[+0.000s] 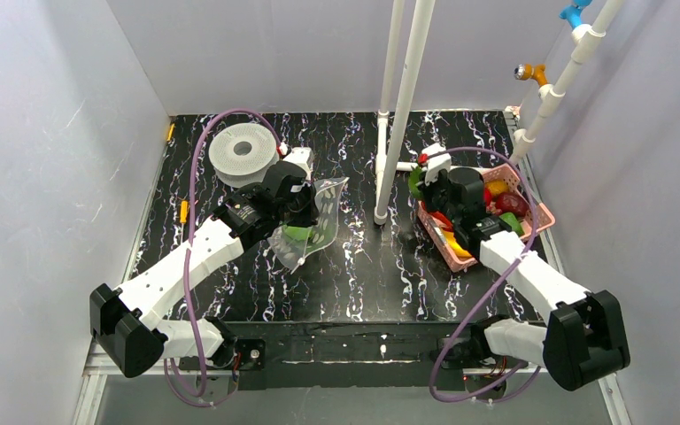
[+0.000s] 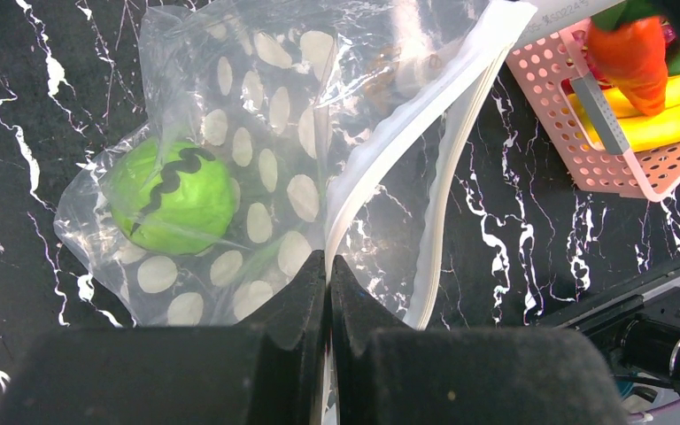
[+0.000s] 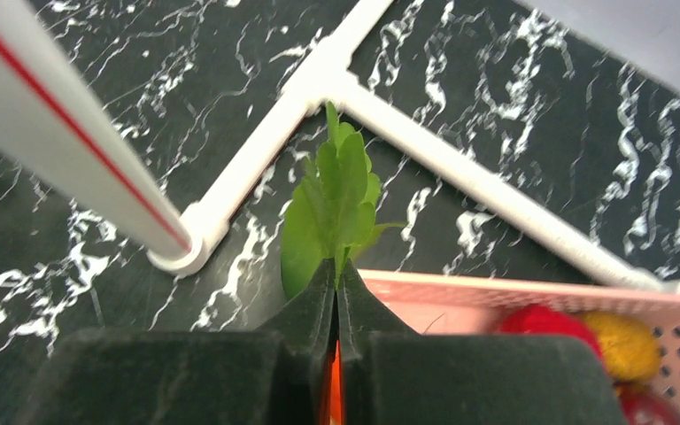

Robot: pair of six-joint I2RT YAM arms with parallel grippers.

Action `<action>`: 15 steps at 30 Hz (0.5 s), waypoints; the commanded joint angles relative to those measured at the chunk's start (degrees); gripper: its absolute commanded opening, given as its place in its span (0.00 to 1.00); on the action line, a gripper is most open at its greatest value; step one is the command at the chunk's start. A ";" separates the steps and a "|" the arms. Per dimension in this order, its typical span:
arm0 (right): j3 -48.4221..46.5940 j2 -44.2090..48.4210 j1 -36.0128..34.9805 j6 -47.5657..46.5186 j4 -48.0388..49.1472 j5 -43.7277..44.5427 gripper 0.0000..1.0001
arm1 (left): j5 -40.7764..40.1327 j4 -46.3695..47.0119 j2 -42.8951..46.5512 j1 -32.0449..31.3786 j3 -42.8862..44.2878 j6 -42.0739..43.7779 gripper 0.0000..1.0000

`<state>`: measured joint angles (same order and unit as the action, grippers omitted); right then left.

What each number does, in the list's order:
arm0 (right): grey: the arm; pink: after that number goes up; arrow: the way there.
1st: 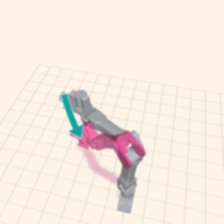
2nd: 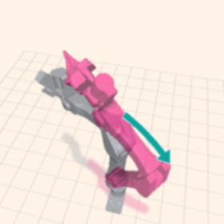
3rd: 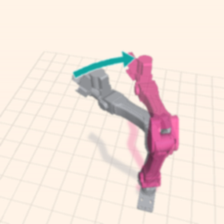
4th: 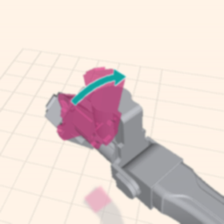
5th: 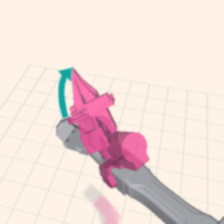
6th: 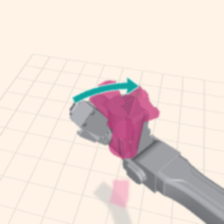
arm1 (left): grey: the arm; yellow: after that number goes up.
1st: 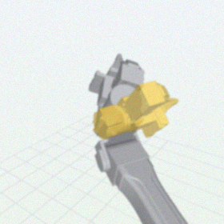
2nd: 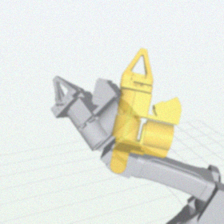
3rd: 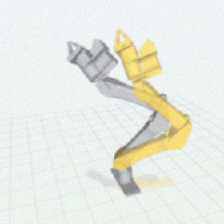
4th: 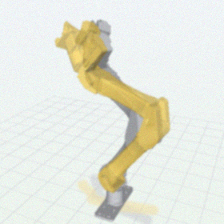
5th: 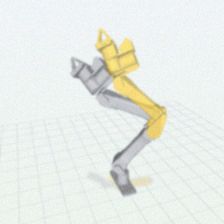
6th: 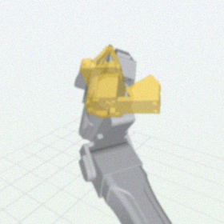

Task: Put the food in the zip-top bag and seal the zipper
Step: Pick up the fake vegetable from the bin.

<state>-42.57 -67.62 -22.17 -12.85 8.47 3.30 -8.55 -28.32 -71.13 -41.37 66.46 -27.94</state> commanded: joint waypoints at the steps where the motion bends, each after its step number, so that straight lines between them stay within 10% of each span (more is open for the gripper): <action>1: 3.01 5.97 -1.30 7.52 -5.35 1.41 0.15 | 0.14 0.28 1.25 0.21 1.45 -0.09 0.00; 7: 2.91 8.77 -1.65 20.91 -16.67 3.97 0.55 | -0.06 0.29 1.23 0.19 1.33 -0.09 0.00; 15: -9.61 7.29 -1.16 51.41 -39.26 9.27 0.78 | -0.66 0.07 0.81 0.15 1.50 0.08 0.00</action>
<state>-45.80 -61.24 -23.66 17.21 -20.30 8.41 -8.53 -28.34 -71.13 -41.36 66.46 -28.08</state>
